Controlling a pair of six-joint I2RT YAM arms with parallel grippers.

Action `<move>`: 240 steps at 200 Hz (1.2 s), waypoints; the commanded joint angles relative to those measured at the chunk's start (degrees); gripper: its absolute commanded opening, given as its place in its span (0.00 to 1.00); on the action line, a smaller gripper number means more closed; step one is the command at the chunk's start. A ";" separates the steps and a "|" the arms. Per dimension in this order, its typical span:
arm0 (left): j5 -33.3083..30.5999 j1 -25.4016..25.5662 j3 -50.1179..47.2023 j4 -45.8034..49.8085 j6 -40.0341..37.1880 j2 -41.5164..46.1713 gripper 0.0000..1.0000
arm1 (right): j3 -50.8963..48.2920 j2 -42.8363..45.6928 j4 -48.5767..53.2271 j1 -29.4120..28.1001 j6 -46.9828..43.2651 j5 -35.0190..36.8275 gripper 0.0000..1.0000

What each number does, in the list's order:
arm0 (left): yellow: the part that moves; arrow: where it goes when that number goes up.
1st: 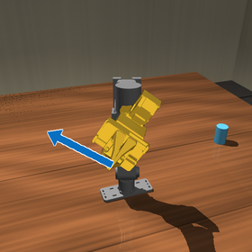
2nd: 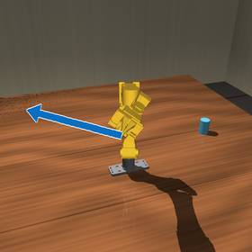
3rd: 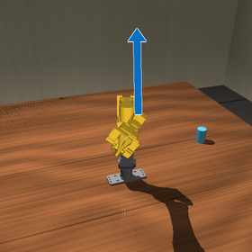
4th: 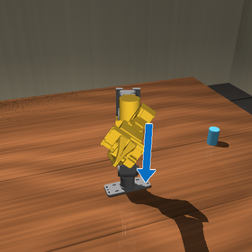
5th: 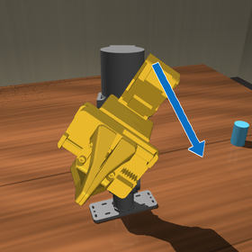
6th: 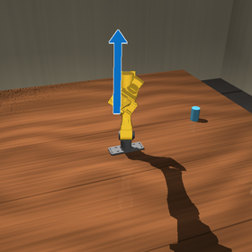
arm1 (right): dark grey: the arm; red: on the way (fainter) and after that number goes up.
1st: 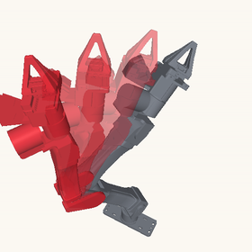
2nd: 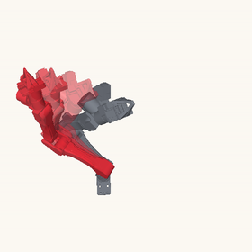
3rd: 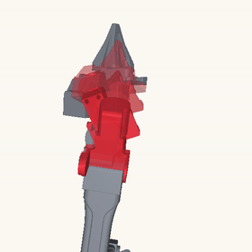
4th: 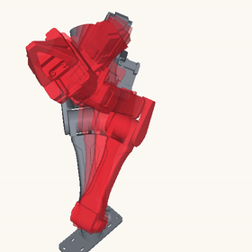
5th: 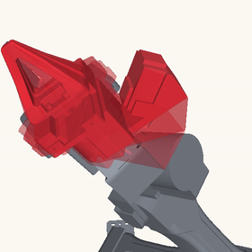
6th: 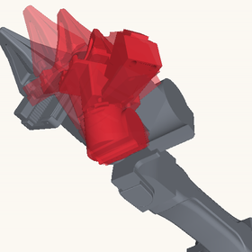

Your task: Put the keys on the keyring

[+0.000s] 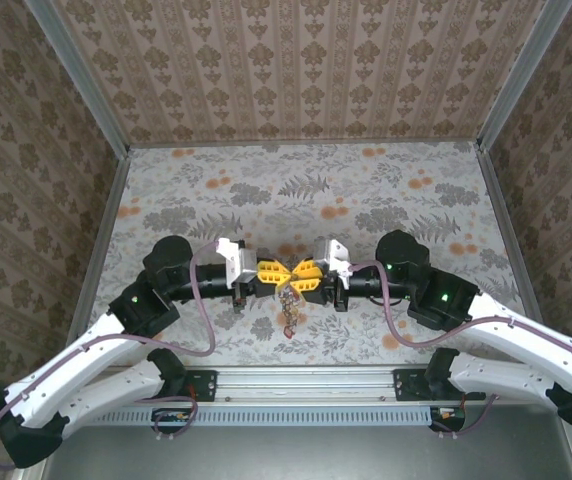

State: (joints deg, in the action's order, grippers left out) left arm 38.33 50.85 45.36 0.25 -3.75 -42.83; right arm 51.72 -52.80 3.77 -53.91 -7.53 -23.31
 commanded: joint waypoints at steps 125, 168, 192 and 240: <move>7.46 -0.41 -1.42 -14.86 5.96 2.48 0.00 | -3.02 0.67 -11.80 3.79 9.33 -4.68 0.25; 6.42 -0.36 -2.74 -19.85 7.76 2.14 0.00 | -3.25 0.26 -12.48 3.94 9.46 -6.54 0.22; 3.88 -0.39 -4.60 -24.56 9.18 2.13 0.00 | -3.22 0.39 -12.70 3.99 9.20 -6.80 0.15; -1.04 -0.16 -0.95 -13.59 4.97 1.87 0.00 | -1.38 1.27 -8.05 3.98 6.95 -2.24 0.00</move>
State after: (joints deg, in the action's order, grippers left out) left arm 39.29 50.17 40.29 -17.98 3.64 -41.71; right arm 49.10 -52.40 -7.40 -50.50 0.97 -30.20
